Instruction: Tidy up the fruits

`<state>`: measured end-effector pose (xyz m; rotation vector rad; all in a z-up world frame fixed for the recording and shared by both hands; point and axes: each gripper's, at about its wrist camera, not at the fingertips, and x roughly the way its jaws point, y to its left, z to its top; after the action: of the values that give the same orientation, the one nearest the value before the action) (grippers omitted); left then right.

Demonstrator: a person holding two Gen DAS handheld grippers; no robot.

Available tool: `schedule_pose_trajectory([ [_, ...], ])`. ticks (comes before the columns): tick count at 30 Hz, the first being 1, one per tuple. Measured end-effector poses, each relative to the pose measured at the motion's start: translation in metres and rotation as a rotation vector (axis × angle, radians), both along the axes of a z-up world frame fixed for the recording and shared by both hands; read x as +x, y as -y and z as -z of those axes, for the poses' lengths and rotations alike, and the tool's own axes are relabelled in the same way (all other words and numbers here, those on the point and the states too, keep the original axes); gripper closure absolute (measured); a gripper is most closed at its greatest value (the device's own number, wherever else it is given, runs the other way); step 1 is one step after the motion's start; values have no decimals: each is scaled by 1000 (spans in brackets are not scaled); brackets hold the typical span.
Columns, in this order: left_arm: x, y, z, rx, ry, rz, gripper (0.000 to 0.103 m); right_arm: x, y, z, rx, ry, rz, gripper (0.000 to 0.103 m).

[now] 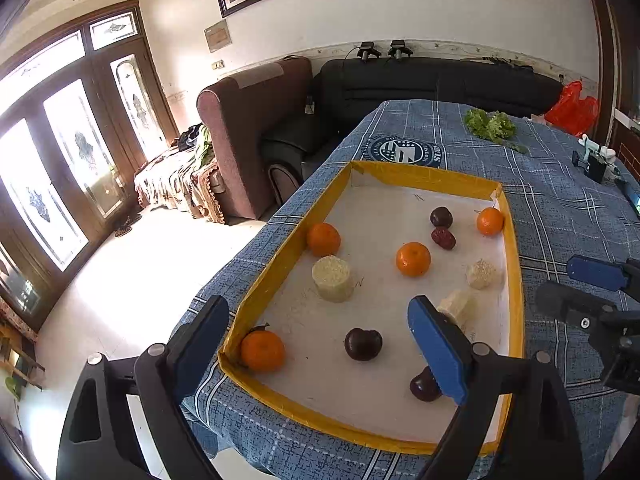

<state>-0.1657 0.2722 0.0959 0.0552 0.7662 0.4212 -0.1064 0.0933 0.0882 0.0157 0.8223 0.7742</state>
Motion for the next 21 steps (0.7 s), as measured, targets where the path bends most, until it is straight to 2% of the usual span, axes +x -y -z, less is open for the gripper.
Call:
schedule_pose_trajectory([
  [5,6,-1,18,-24,-60,41,12,3,20,8,0,-11,40,31],
  [9,20,13,42,-73,-132,149,12,9,39,15,10,-34,81,31],
  [13,37,32,72,-44,-240,218,12,15,48,20,20,-56,95,31],
  [14,38,31,73,-83,-239,233,12,15,48,21,19,-55,94,31],
  [15,39,30,74,-90,-249,236,12,15,48,21,18,-53,93,31],
  [17,37,31,71,-74,-245,249,14,15,48,22,17,-49,90,31],
  [19,37,31,68,-36,-255,248,25,15,48,22,16,-45,89,31],
  [21,37,26,65,-24,-246,240,25,17,48,23,19,-48,91,31],
])
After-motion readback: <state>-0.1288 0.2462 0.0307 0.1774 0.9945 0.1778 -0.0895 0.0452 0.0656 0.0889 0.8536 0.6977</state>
